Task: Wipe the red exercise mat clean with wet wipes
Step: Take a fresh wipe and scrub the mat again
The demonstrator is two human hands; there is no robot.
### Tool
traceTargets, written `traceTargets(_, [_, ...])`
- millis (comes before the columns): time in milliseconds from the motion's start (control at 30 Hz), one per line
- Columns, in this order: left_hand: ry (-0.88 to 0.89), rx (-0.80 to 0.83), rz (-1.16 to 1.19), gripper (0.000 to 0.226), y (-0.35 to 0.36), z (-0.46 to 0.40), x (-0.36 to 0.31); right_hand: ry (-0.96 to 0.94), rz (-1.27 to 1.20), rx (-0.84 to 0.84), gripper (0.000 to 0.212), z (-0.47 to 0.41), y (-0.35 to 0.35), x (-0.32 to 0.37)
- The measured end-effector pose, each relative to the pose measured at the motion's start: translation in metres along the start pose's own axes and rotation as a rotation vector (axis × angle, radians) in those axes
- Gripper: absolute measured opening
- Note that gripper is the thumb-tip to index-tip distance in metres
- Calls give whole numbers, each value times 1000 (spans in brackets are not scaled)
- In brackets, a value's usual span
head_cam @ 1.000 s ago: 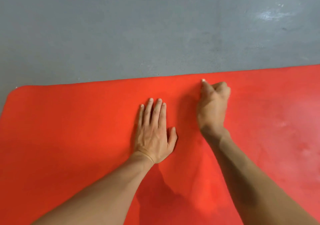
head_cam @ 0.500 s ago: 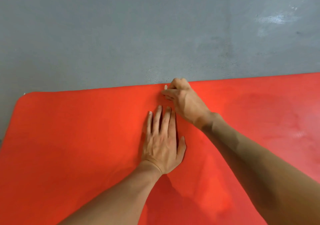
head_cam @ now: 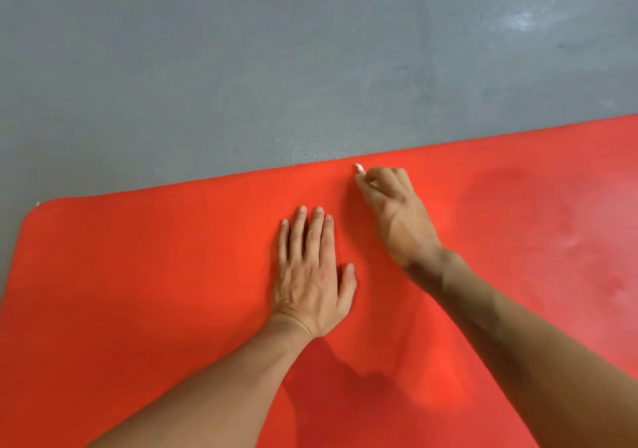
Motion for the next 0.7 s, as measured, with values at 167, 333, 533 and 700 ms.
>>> traceTargets(167, [-5, -14, -2, 79, 1, 0, 1, 288, 98, -126, 35, 19, -61, -124])
traceTargets(333, [-8, -22, -21, 79, 1, 1, 1, 463, 75, -198, 45, 43, -59, -101])
traceTargets(533, [-10, -31, -35, 78, 0, 0, -2, -13, 92, 65, 45, 45, -27, -41])
traceTargets(700, [-16, -35, -50, 77, 2, 0, 0, 304, -11, -126, 35, 60, -50, -77])
Point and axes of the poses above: each hand's wrist, its own z-axis away from the middle knuckle, its own y-axis out of the palm, x = y × z, the point moved 9 cm from there along -z, towards the middle knuckle, and after that the axes turned 9 degrees about x, right-handed, at the moved point
